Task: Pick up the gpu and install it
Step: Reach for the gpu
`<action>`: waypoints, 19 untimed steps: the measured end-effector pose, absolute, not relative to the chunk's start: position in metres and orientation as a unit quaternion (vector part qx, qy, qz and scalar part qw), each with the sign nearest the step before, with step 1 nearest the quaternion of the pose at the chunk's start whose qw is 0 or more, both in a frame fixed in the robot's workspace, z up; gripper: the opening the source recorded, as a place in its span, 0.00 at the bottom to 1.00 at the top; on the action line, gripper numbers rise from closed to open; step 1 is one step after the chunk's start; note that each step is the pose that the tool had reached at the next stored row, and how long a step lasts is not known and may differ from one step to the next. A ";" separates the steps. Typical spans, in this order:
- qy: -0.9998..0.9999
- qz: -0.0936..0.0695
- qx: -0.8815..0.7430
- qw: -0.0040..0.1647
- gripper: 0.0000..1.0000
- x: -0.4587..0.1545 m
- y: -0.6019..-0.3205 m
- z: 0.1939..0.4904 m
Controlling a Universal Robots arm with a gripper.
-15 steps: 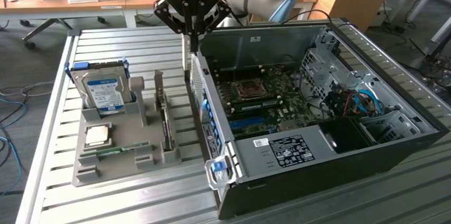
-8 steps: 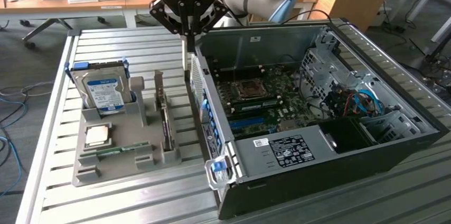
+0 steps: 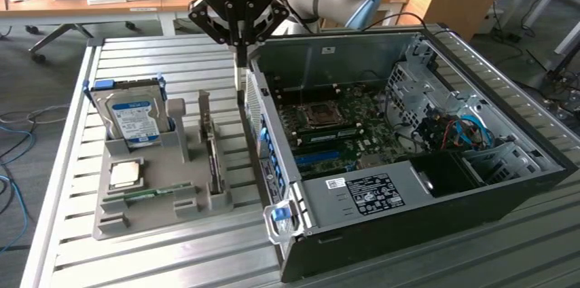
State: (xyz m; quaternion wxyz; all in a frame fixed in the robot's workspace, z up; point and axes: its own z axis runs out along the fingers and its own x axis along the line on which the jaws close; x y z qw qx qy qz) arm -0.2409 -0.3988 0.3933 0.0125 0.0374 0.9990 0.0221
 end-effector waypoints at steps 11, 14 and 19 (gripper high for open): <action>0.999 0.022 0.037 0.012 0.11 -0.246 -0.399 0.393; 0.999 0.022 0.037 0.012 0.11 -0.249 -0.399 0.393; 0.999 0.022 0.037 0.013 0.11 -0.257 -0.399 0.393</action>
